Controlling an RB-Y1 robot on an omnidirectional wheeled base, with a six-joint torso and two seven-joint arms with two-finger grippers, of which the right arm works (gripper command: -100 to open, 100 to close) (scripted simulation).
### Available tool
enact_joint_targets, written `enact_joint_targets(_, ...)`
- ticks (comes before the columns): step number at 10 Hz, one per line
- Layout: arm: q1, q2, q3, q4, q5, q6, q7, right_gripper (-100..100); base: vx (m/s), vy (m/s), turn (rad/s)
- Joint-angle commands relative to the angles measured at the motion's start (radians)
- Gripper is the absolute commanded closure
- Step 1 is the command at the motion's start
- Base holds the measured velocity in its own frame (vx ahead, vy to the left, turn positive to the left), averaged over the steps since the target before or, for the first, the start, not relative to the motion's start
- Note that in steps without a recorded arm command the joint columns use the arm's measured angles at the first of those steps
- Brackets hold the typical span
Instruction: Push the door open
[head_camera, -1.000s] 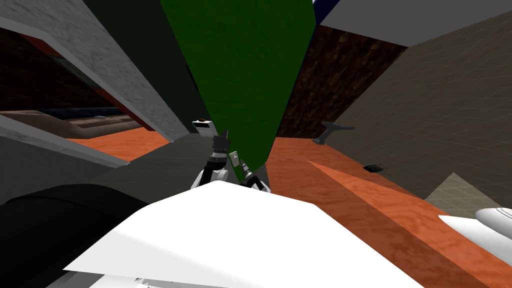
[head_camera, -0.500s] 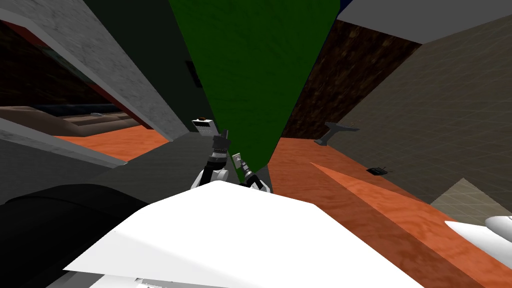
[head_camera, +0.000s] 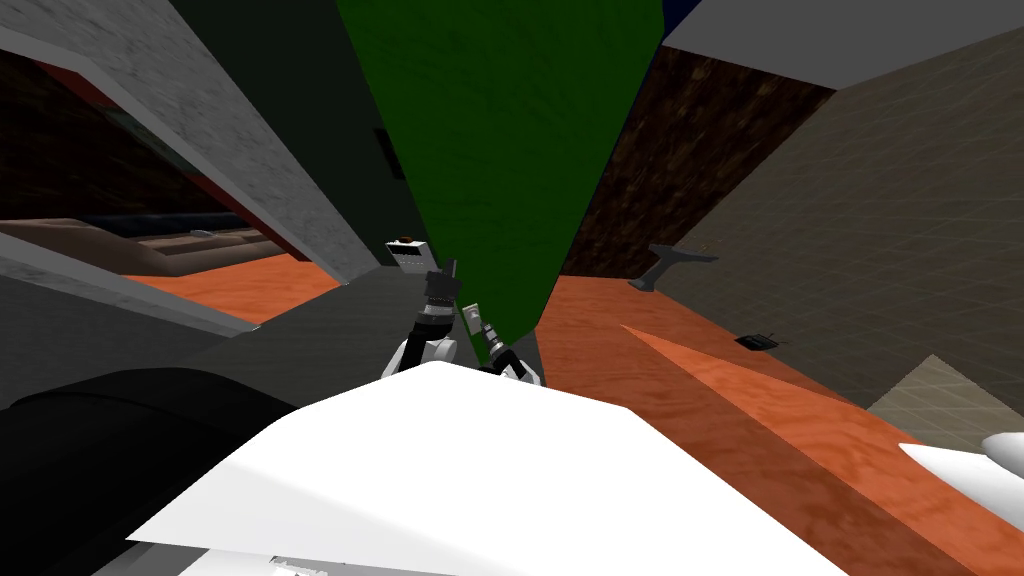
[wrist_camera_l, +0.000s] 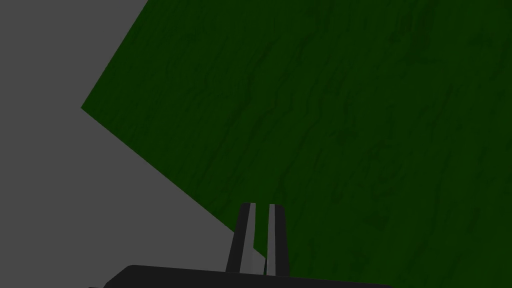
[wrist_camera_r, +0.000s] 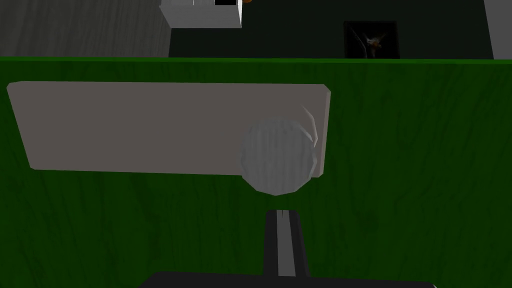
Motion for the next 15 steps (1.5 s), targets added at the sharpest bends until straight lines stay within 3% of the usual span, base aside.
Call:
enact_joint_targets(1,0.024,-0.009,-0.022,-0.012,0.04,0.001,-0.02,-100,0.009,-0.01,0.095)
enact_joint_targets(4,0.056,-0.016,-0.052,-0.028,0.096,0.004,-0.047,-100,0.008,-0.021,0.075)
enact_joint_targets(9,0.13,-0.015,-0.12,-0.065,0.22,0.008,-0.109,-100,-0.002,-0.021,0.086)
enact_joint_targets(15,0.224,0.018,-0.207,-0.112,0.38,0.014,-0.188,-100,-0.025,-0.022,0.096)
